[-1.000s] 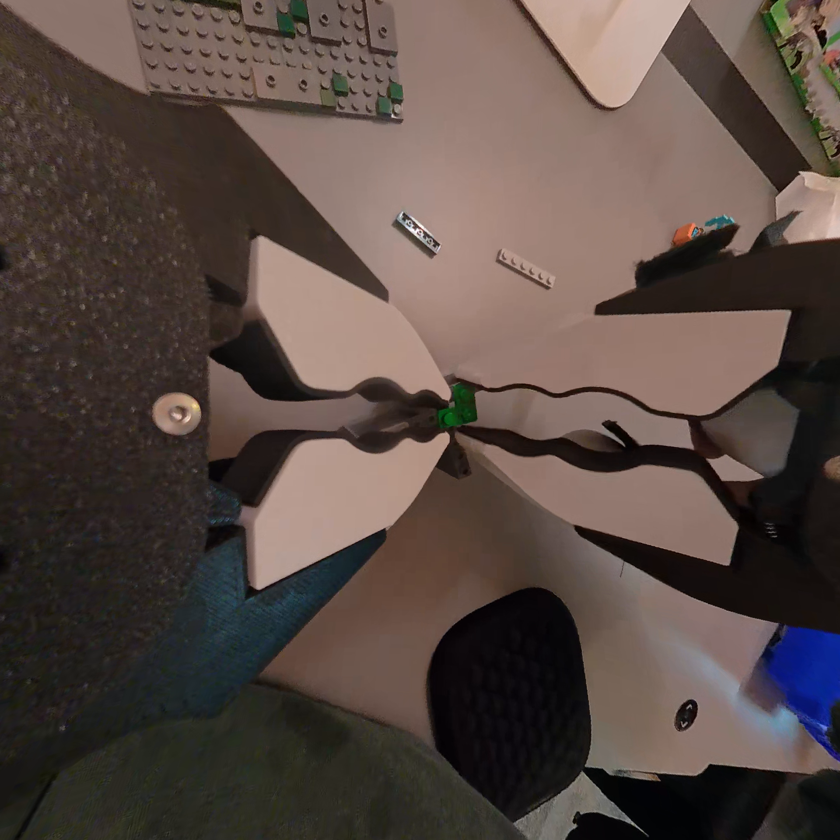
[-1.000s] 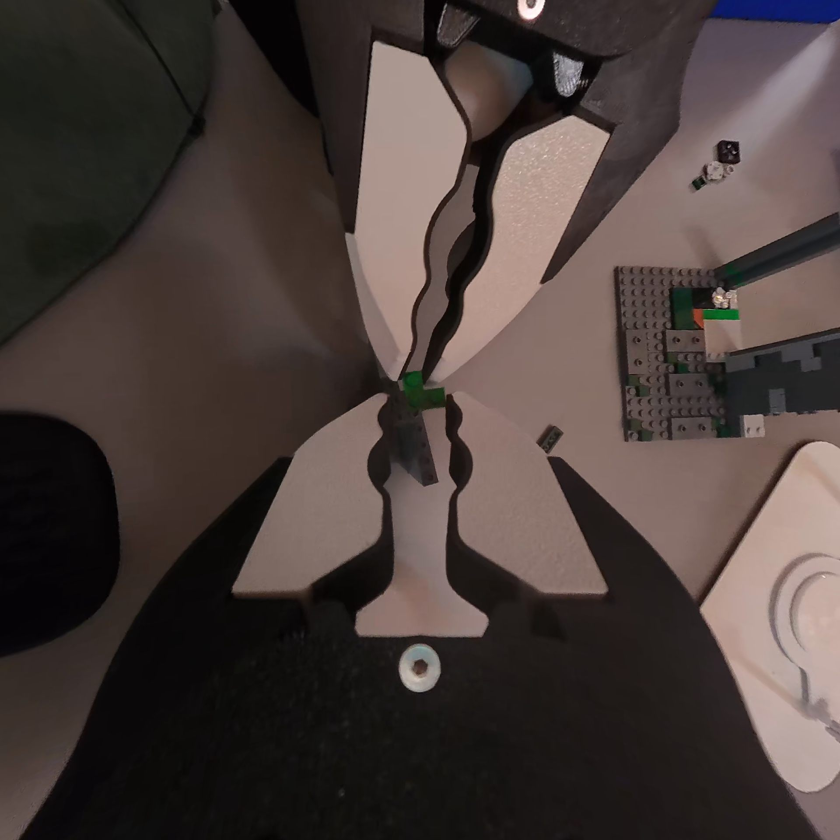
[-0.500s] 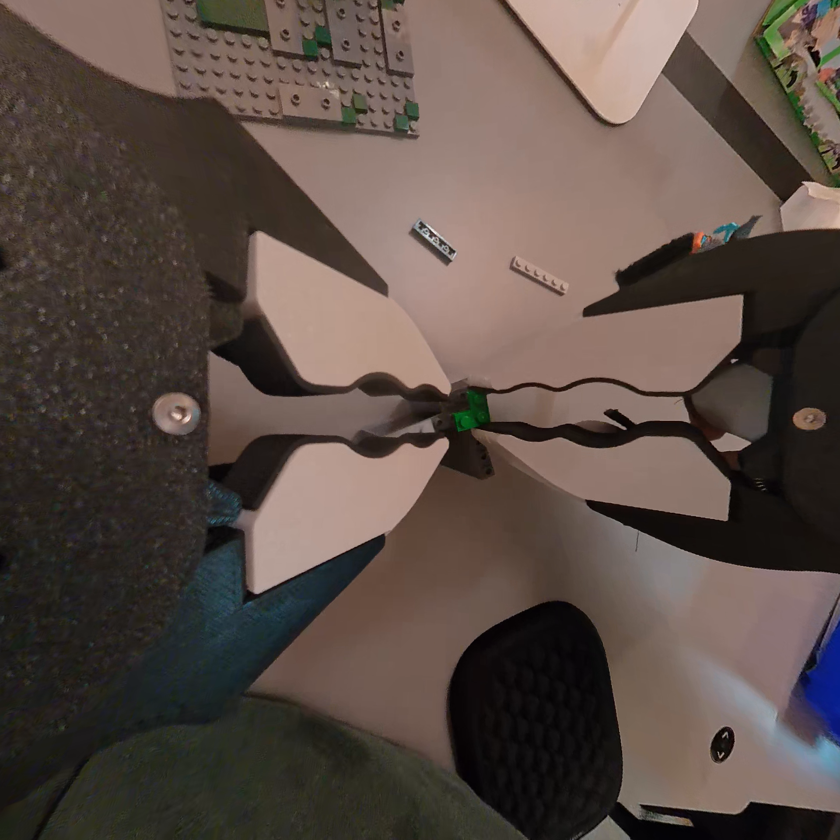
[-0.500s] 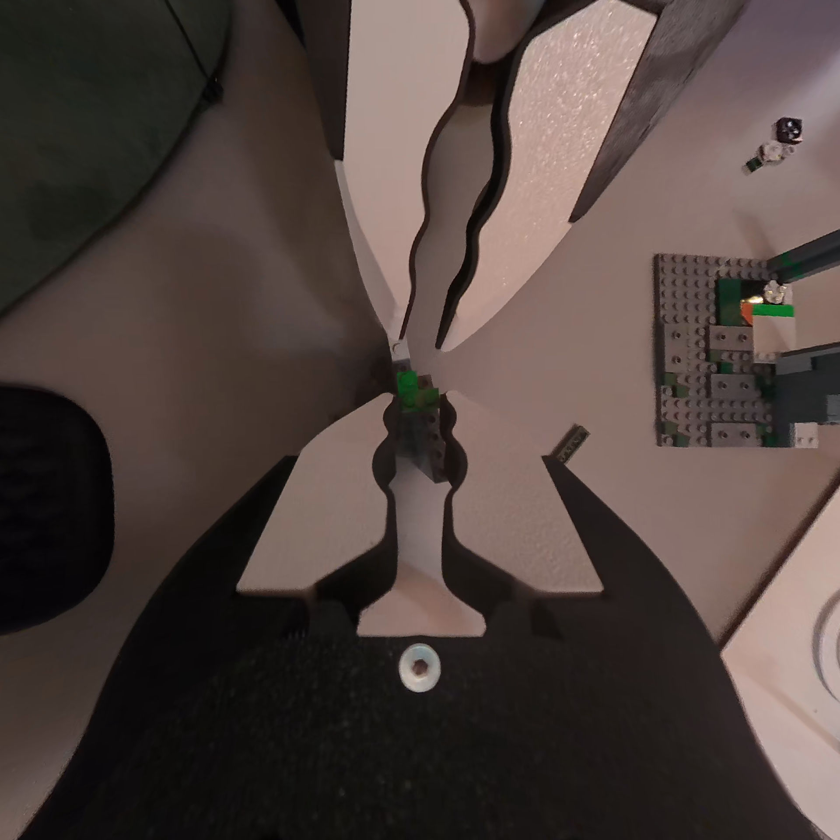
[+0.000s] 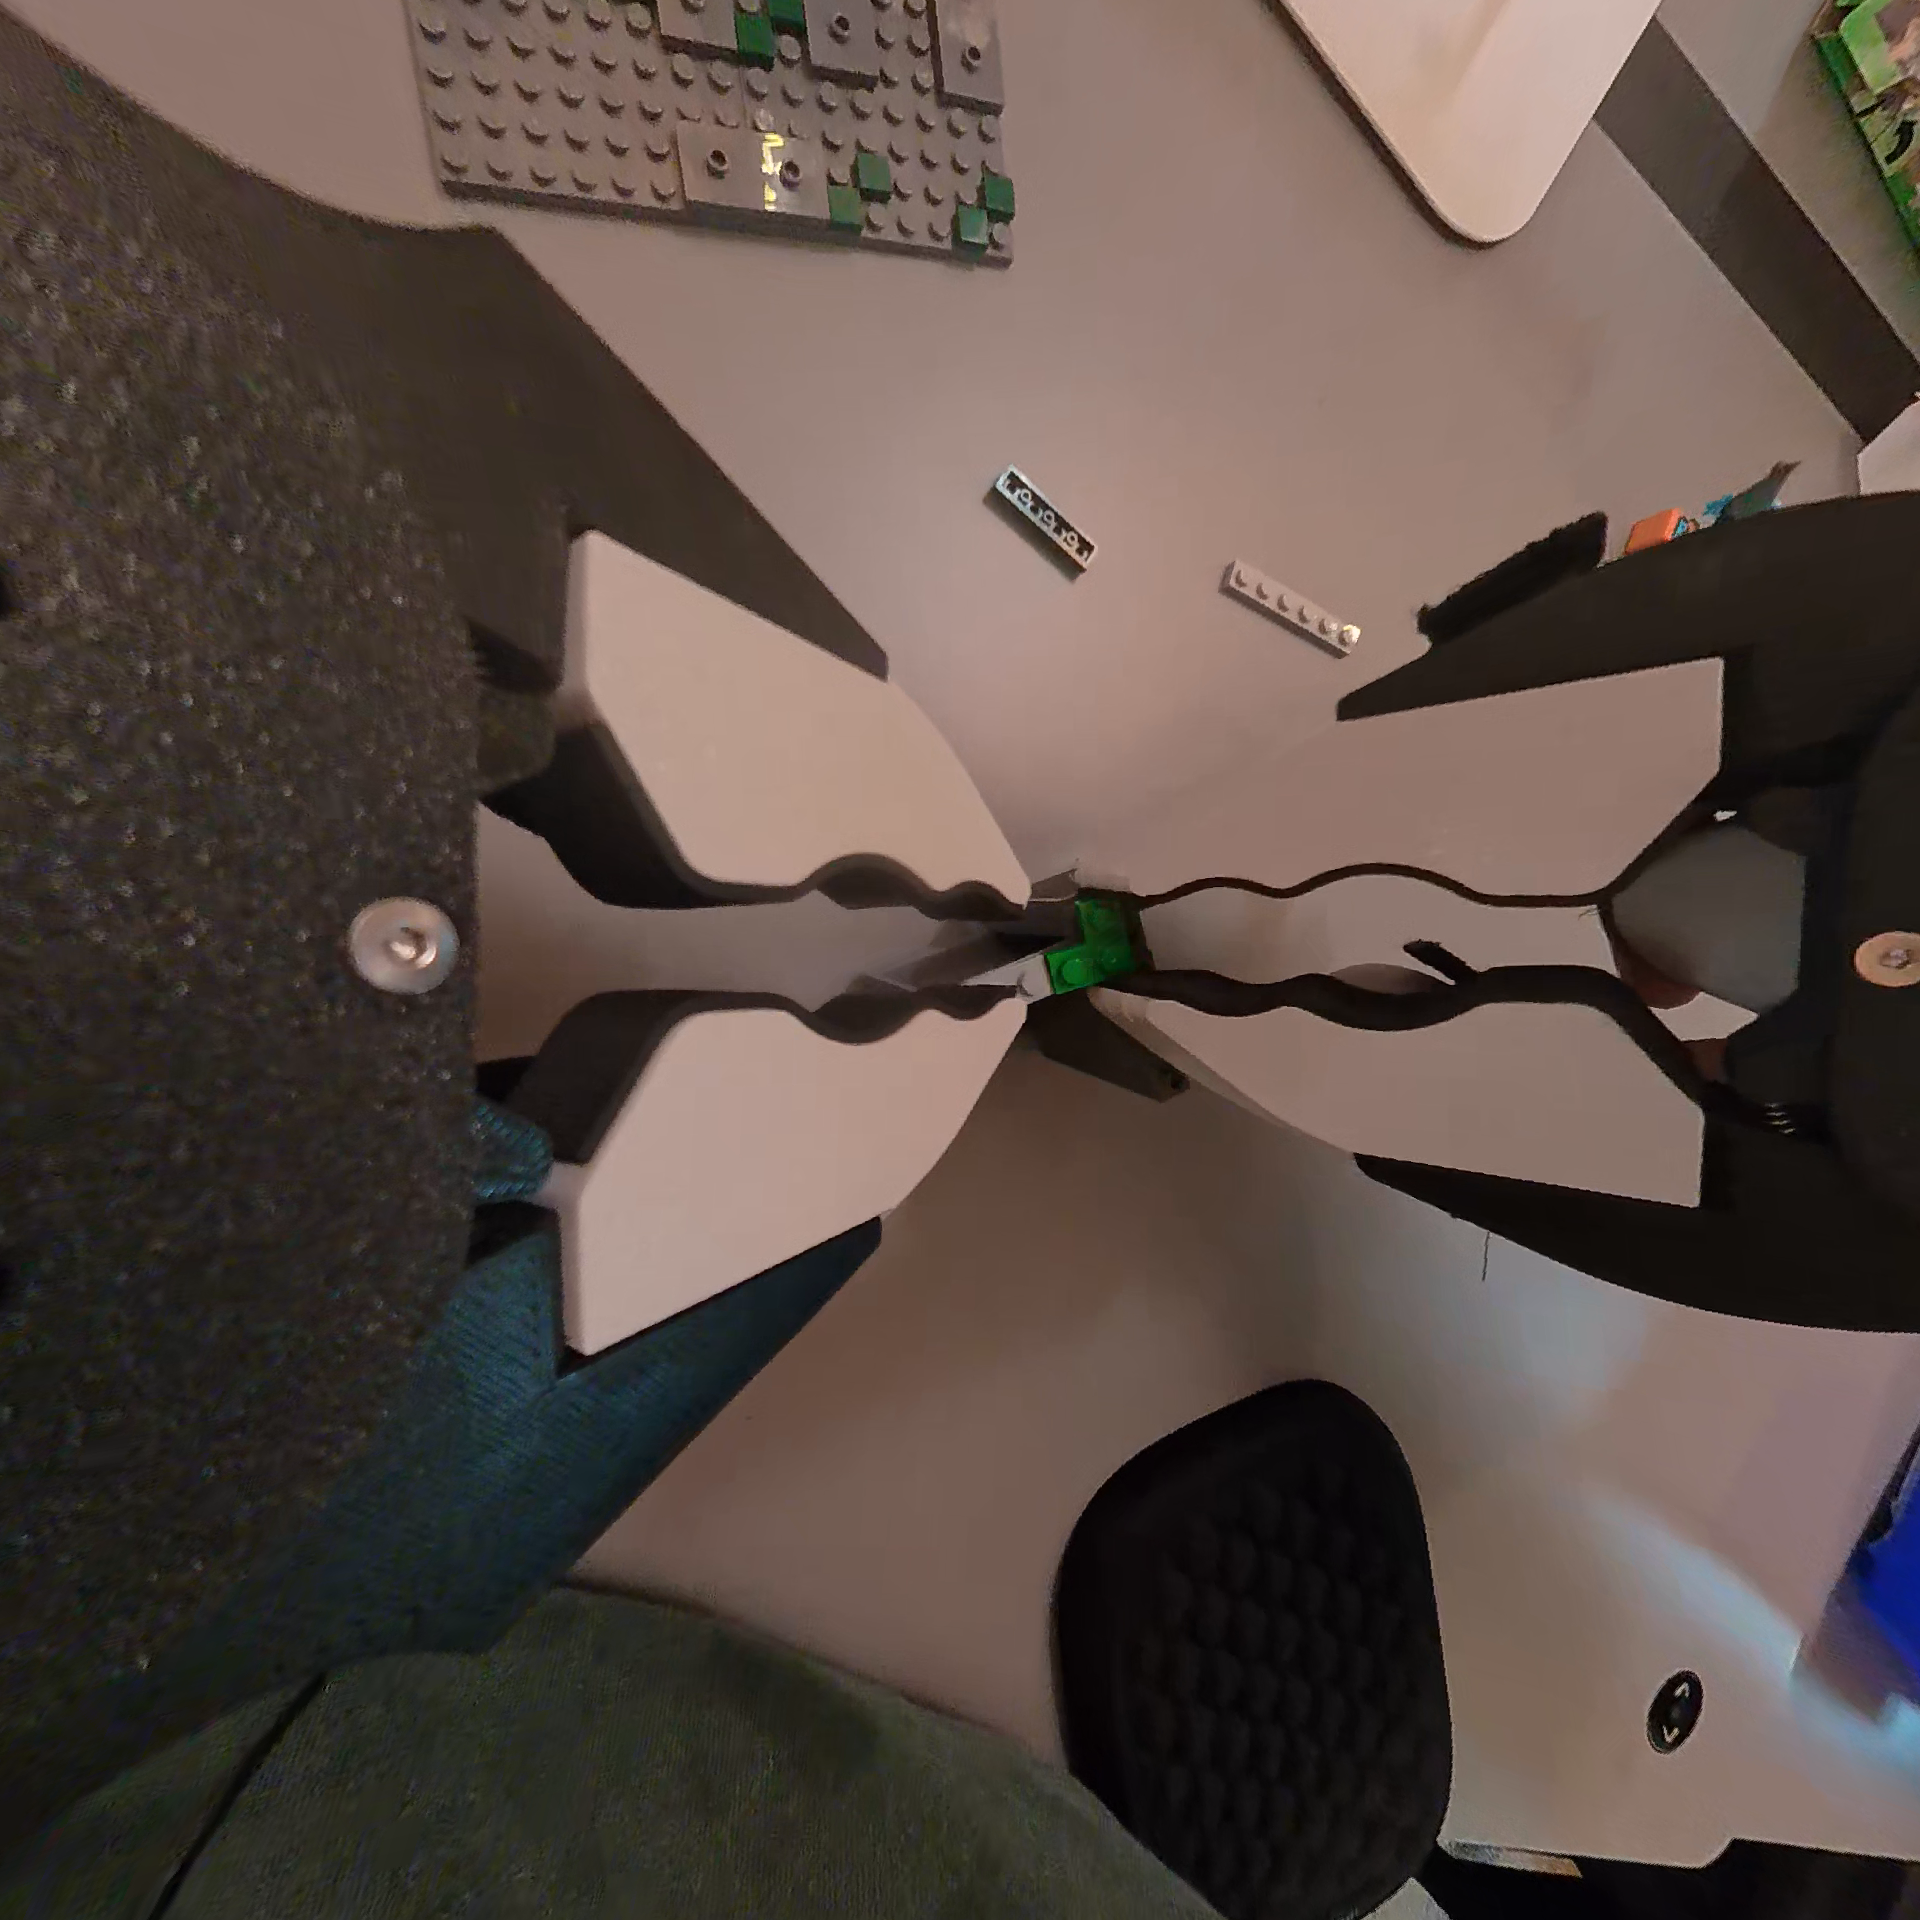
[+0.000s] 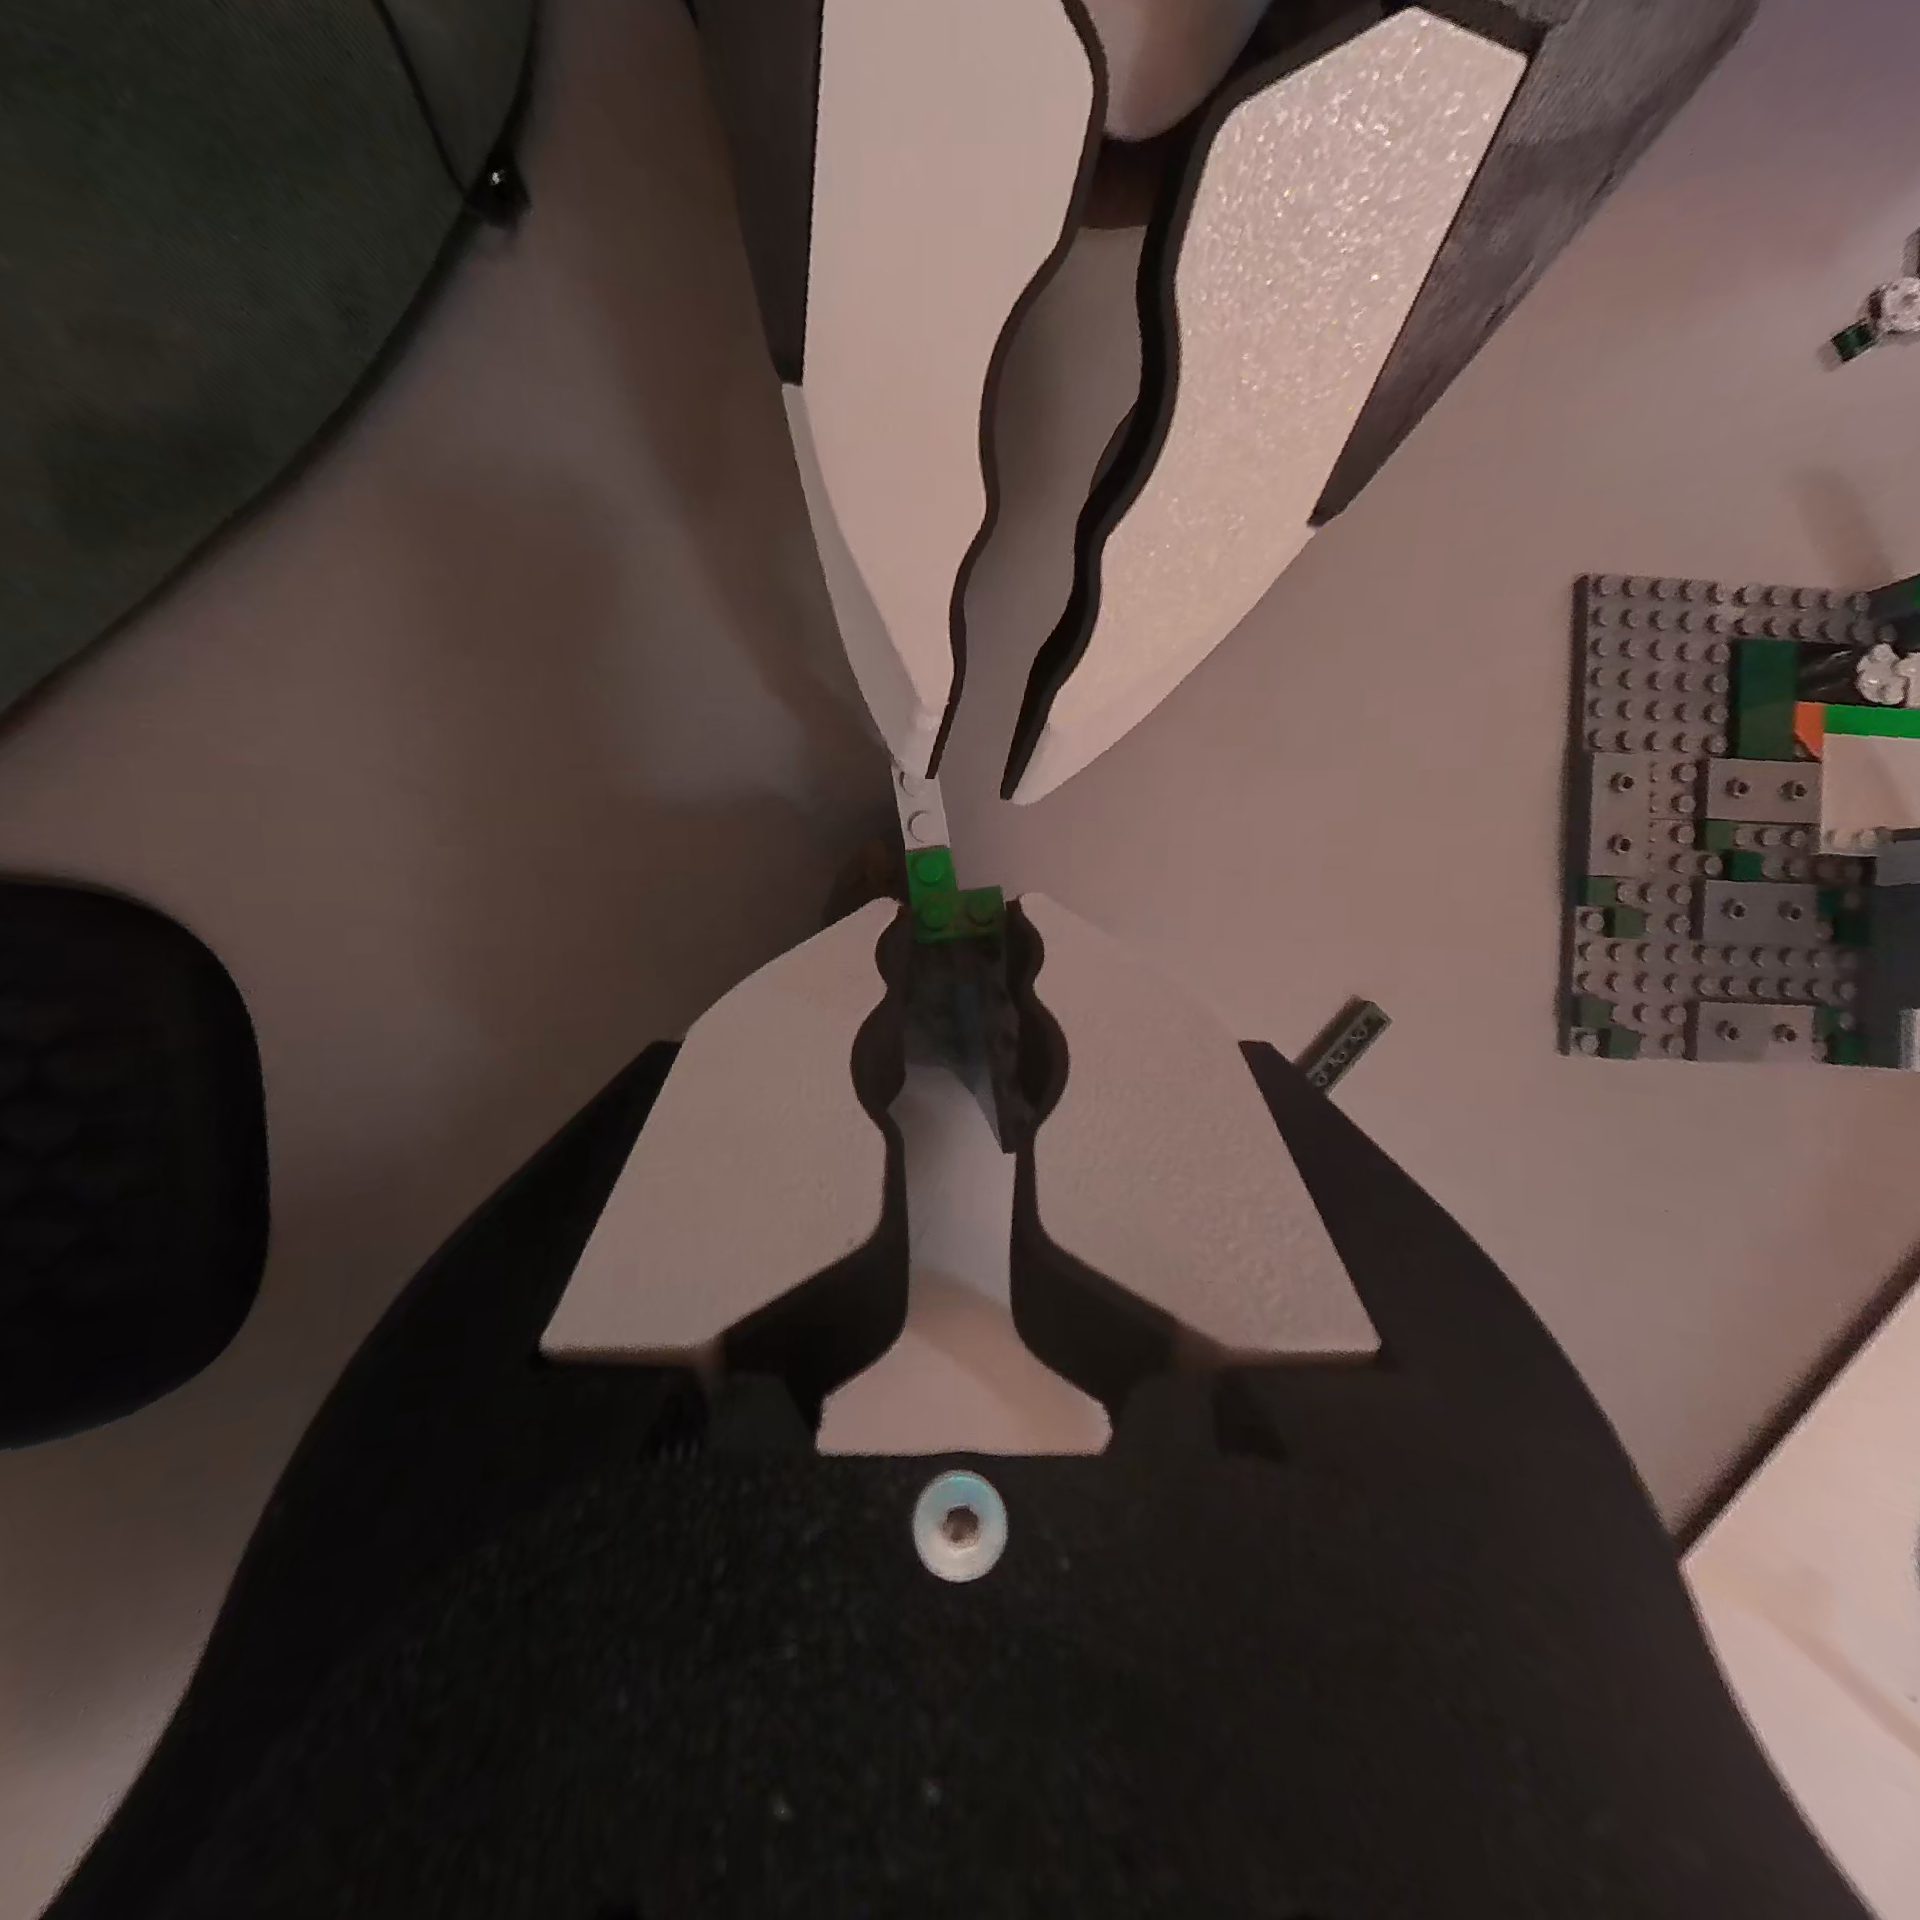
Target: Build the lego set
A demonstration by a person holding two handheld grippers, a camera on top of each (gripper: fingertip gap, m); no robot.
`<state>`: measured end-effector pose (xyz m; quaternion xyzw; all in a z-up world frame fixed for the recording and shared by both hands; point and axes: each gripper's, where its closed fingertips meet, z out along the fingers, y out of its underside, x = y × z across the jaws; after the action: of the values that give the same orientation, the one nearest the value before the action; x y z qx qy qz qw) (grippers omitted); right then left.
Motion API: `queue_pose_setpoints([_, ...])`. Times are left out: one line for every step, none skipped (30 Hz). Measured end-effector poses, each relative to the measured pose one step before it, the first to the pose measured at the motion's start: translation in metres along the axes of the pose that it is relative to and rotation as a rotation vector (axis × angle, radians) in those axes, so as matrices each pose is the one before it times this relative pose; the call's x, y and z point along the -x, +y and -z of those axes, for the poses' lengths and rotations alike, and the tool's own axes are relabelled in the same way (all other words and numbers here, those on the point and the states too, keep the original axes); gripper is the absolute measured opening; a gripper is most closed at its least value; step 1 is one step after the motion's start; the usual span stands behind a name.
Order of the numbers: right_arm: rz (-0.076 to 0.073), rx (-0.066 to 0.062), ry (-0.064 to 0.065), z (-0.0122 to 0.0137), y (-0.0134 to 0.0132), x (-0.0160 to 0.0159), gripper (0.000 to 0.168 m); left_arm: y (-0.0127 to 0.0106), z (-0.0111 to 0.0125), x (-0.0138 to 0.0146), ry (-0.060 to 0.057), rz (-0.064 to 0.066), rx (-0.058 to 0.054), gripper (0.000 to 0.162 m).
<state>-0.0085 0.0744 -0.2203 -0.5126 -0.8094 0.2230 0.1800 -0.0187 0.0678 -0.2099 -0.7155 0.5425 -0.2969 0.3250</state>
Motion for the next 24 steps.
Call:
queue_pose_setpoints([-0.0008,0.0001,-0.0019,-0.00011,0.00007,-0.00014,0.016,0.00016,-0.00042,-0.00042,0.0028,0.0005,-0.0003,0.011])
queue_pose_setpoints([-0.0009,0.0001,-0.0019,-0.00006,0.00014,-0.00009,0.016,0.00004,-0.00027,-0.00044,0.0019,-0.0004,-0.0003,0.011])
queue_pose_setpoints([-0.0009,0.0008,-0.0022,-0.00024,0.00023,0.00002,0.016,0.00005,-0.00042,-0.0004,0.0018,-0.0011,-0.0004,0.011])
queue_pose_setpoints([-0.0001,0.0006,-0.0028,-0.00026,0.0002,0.00003,0.016,-0.00001,-0.00035,-0.00054,0.0028,-0.001,-0.0002,0.011])
queue_pose_setpoints([0.0,0.0006,-0.0024,-0.00036,0.00022,0.00006,0.016,-0.00001,-0.00035,-0.00038,0.002,-0.0004,-0.0001,0.011])
queue_pose_setpoints([0.0003,0.0001,-0.0016,-0.00006,-0.00007,-0.00007,0.016,-0.0001,-0.00025,-0.00017,0.0014,-0.0007,-0.0005,0.011])
queue_pose_setpoints([-0.0015,0.0013,-0.0011,0.00001,0.00009,-0.00023,0.016,-0.00015,-0.00013,0.0,0.0009,-0.0005,-0.0005,0.011])
queue_pose_setpoints([-0.0015,0.0019,-0.0012,-0.00008,0.00015,-0.00026,0.016,-0.00032,-0.00012,-0.0001,0.0015,-0.0004,-0.0012,0.011])
queue_pose_setpoints([0.001,0.0015,-0.0014,-0.00019,0.00011,-0.00009,0.016,-0.00024,-0.00003,-0.00033,0.0025,-0.0001,-0.0012,0.011])
queue_pose_setpoints([0.0016,0.0021,0.0005,-0.0002,0.00029,-0.00025,0.016,-0.00028,-0.00014,-0.00028,0.0016,0.0002,-0.0007,0.011])
queue_pose_setpoints([0.0007,0.0025,-0.0009,-0.0004,0.00036,-0.00003,0.016,-0.00012,-0.00016,-0.00012,0.0004,-0.0011,-0.0002,0.011])
queue_pose_setpoints([-0.0007,0.0004,-0.001,-0.0002,0.00009,-0.00008,0.016,-0.00001,-0.00025,0.00013,-0.0009,-0.001,0.0006,0.011])
queue_pose_setpoints([-0.0017,0.0002,-0.0012,-0.00004,0.00015,-0.00012,0.016,0.00005,-0.00032,-0.00023,0.0014,-0.0001,0.0005,0.011])
queue_pose_setpoints([-0.0017,0.0006,-0.0017,-0.00009,0.00009,-0.00001,0.016,0.00002,-0.00044,-0.00023,0.0017,0.0009,-0.0002,0.011])
queue_pose_setpoints([-0.0001,0.0002,-0.0006,-0.00002,-0.00001,-0.00006,0.016,-0.00004,-0.00037,-0.00006,0.0002,-0.0003,-0.0002,0.011])
queue_pose_setpoints([-0.0003,0.0015,0.0003,-0.00008,0.0001,-0.0001,0.017,0.00016,-0.00041,-0.00011,0.0002,-0.0011,0.001,0.011])
queue_pose_setpoints([-0.0006,0.0023,-0.0015,-0.00017,0.00015,0.00021,0.017,0.00019,-0.00039,0.00018,-0.0013,-0.0011,0.0014,0.011])
queue_pose_setpoints([0.0003,0.0008,-0.0003,0.00002,-0.00014,0.00002,0.017,0.00003,-0.00038,0.00042,-0.0028,-0.0018,0.0008,0.011])
queue_pose_setpoints([-0.0004,0.0006,-0.0008,0.00005,-0.00009,-0.00004,0.017,0.00005,-0.00036,0.00009,-0.0017,-0.0019,0.0007,0.011])
queue_pose_setpoints([-0.0018,0.0007,0.0014,0.00018,-0.00006,-0.00043,0.018,-0.00035,-0.00038,-0.00017,0.0001,-0.0004,-0.0011,0.011])
queue_pose_setpoints([-0.002,-0.0007,0.0021,0.0004,-0.00008,-0.0007,0.018,-0.0002,-0.00051,-0.00001,0.0001,0.0016,-0.0007,0.012])
queue_pose_setpoints([-0.0021,-0.0012,-0.0005,0.00026,-0.00013,-0.00025,0.018,-0.00008,-0.00068,-0.00046,0.0015,0.0004,0.0005,0.012])
queue_pose_setpoints([-0.0019,-0.0008,-0.0007,0.0,0.00001,-0.00005,0.018,-0.0002,-0.00059,-0.00028,0.0002,-0.0008,-0.0004,0.012])
queue_pose_setpoints([-0.0013,-0.0014,-0.0008,-0.00006,-0.00011,0.00002,0.018,0.00015,-0.00085,-0.00004,-0.0026,-0.001,0.0017,0.012])
